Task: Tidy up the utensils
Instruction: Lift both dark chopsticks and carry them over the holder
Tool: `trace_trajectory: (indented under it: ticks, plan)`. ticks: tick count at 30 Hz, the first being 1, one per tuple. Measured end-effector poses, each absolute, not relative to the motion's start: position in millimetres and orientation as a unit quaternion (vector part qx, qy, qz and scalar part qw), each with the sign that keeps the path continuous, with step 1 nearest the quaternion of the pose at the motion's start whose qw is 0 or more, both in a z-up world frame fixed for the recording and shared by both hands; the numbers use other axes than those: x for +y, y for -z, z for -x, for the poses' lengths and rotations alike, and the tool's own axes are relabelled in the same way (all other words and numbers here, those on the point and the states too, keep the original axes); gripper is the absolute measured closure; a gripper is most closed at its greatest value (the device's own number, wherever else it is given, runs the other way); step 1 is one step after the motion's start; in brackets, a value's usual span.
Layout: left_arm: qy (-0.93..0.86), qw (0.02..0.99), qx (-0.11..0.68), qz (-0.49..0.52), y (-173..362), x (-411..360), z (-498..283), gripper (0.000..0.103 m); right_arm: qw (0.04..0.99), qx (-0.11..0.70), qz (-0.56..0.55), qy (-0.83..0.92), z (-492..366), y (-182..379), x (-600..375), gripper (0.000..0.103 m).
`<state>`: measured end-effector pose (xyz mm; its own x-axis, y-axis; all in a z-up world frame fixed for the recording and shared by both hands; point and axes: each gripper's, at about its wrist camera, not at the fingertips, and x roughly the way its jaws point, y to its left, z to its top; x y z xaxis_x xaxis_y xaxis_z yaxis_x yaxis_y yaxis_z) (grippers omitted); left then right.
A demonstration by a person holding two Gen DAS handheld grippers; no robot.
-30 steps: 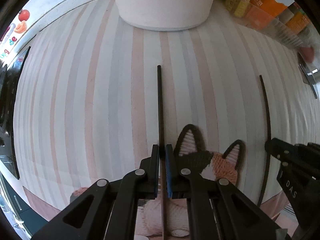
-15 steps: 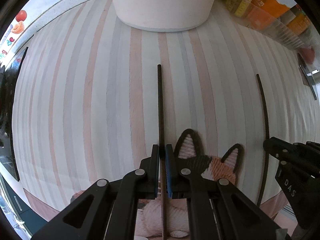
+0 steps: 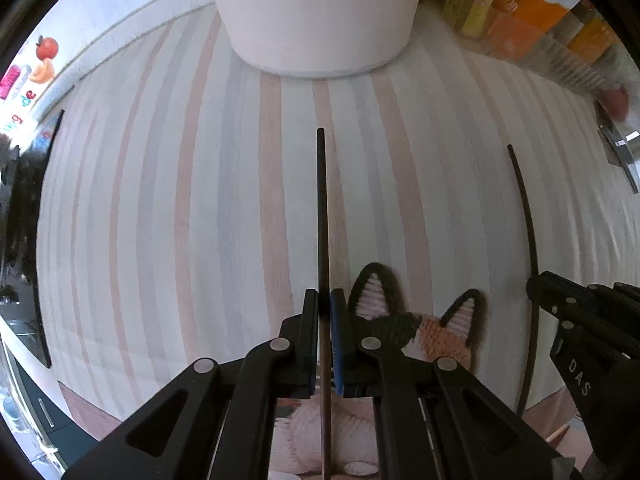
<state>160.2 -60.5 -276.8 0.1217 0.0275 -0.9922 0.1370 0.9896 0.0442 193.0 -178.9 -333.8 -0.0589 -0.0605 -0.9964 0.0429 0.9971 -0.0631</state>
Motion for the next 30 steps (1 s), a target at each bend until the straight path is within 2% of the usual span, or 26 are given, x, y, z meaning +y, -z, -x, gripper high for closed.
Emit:
trace_trajectory:
  ticks: [9,21,30]
  plan:
    - [0.041,0.791,0.608,-0.058,223,-60,-158,0.100,0.726,0.687,-0.022,0.017,-182,299,-188,0.097]
    - [0.050,0.851,0.521,-0.038,134,-47,-164,0.100,0.806,0.590,-0.046,0.002,-187,204,-194,0.098]
    - [0.072,0.895,0.439,0.010,47,-36,-183,0.100,0.858,0.509,-0.058,-0.015,-214,124,-186,0.098]
